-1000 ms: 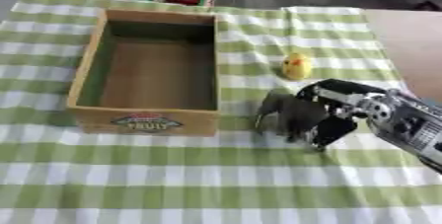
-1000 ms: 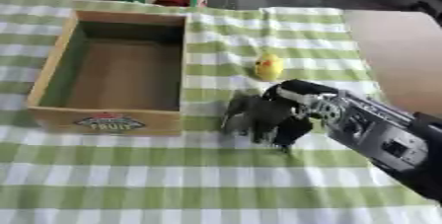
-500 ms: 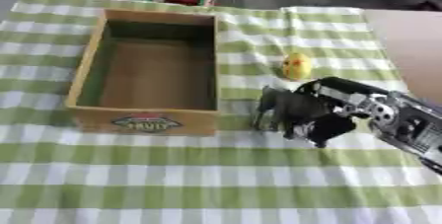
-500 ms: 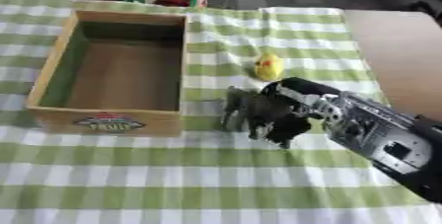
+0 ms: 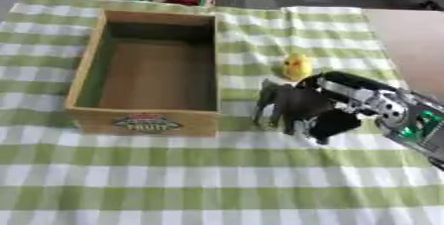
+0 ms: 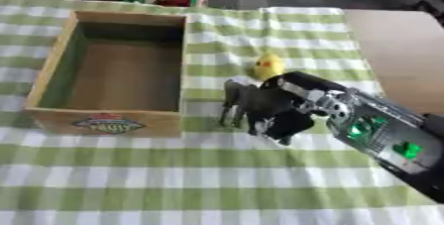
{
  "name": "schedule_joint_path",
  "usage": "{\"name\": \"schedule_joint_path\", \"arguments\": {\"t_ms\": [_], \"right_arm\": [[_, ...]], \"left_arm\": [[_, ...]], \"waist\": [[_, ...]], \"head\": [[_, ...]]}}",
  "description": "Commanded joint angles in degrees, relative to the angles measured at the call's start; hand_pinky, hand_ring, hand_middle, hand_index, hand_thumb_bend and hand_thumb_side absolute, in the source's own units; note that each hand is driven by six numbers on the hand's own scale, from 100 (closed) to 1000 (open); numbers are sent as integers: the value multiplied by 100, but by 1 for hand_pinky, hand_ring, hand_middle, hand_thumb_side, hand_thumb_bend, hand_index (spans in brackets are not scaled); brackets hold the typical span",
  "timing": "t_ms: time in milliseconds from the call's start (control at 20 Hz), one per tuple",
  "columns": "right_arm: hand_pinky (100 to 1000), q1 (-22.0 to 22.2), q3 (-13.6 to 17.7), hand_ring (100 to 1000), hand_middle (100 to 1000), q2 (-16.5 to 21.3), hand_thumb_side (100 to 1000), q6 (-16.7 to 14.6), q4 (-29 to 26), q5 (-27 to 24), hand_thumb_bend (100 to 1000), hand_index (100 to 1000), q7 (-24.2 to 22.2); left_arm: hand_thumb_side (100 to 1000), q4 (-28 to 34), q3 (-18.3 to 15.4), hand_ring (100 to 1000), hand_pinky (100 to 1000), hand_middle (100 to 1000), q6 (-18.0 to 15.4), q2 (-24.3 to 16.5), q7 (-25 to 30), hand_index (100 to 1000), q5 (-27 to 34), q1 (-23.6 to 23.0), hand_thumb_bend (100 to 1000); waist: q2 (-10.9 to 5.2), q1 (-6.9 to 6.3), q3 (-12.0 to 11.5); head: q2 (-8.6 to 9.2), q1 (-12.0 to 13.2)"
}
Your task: Pick up objects on the table and place them in the box.
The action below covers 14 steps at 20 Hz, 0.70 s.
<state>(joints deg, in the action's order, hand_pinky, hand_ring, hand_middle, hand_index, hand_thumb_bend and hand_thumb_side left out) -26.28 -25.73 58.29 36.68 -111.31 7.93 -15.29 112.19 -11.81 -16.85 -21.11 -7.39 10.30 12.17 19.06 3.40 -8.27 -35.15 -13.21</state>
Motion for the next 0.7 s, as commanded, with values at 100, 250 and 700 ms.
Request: {"name": "schedule_joint_path", "arguments": {"t_ms": [100, 250, 700], "right_arm": [[514, -179, 326, 397, 120, 214, 355, -97, -271, -80, 100, 226, 189], [513, -237, 430, 382, 100, 222, 349, -200, -322, -142, 100, 216, 307], [518, -600, 583, 364, 100, 128, 324, -397, -328, -96, 100, 217, 409]], "left_arm": [[880, 68, -11, 571, 477, 635, 1, -66, -18, 752, -5, 49, 100], [880, 67, -8, 571, 477, 635, 1, -65, -17, 752, -3, 50, 100], [877, 65, 8, 572, 477, 635, -2, -72, -8, 752, 5, 42, 100]], "waist": [[-125, -42, 29], [-135, -45, 33], [-168, -56, 4]], "head": [[61, 20], [58, 18], [36, -7]]}}
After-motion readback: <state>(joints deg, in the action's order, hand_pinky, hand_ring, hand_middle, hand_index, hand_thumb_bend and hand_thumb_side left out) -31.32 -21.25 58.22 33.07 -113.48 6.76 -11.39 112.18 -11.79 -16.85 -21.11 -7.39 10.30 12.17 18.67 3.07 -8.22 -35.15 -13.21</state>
